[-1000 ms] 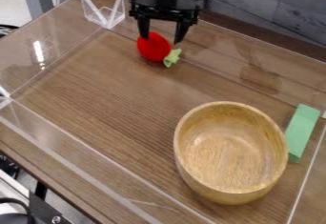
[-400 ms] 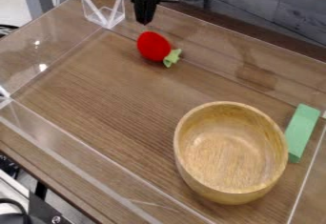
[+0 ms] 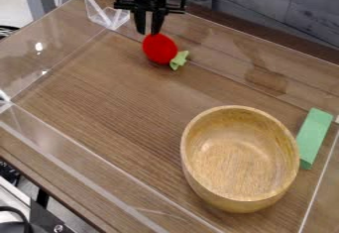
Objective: Move the red fruit to the right
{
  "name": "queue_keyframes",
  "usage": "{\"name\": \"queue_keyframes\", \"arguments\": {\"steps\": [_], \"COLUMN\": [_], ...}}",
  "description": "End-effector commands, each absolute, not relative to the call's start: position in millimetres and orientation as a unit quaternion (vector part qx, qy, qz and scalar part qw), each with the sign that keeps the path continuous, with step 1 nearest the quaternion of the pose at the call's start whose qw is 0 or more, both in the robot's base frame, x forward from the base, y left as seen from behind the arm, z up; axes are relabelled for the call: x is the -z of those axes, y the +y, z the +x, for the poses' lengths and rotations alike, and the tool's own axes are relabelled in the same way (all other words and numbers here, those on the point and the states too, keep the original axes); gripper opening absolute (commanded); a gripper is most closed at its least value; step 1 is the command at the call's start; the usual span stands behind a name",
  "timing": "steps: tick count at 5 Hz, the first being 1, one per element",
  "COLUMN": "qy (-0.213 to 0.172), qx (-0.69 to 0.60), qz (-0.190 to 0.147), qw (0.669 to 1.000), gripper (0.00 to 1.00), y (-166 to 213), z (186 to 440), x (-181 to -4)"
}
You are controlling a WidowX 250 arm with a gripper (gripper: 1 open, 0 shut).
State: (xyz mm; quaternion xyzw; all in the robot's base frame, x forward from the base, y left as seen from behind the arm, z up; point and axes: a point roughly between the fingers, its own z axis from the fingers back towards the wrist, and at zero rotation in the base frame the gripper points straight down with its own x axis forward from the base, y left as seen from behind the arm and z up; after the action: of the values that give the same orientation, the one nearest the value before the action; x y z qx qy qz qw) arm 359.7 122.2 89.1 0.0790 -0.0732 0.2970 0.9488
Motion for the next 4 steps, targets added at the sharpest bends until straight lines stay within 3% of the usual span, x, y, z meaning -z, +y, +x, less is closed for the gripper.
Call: {"name": "queue_keyframes", "arguments": {"steps": [1, 2, 3, 4], "qy": [-0.121, -0.115, -0.115, -0.118], "qx": [-0.302, -0.305, -0.285, -0.263], "qz": [0.068, 0.072, 0.071, 0.063], "qw": [0.943, 0.943, 0.949, 0.955], "gripper": [0.00, 1.00, 0.00, 0.00], "y": [115, 111, 109, 108], "z": [357, 350, 348, 346], "x": [-138.3, -128.0, -131.8, -146.3]}}
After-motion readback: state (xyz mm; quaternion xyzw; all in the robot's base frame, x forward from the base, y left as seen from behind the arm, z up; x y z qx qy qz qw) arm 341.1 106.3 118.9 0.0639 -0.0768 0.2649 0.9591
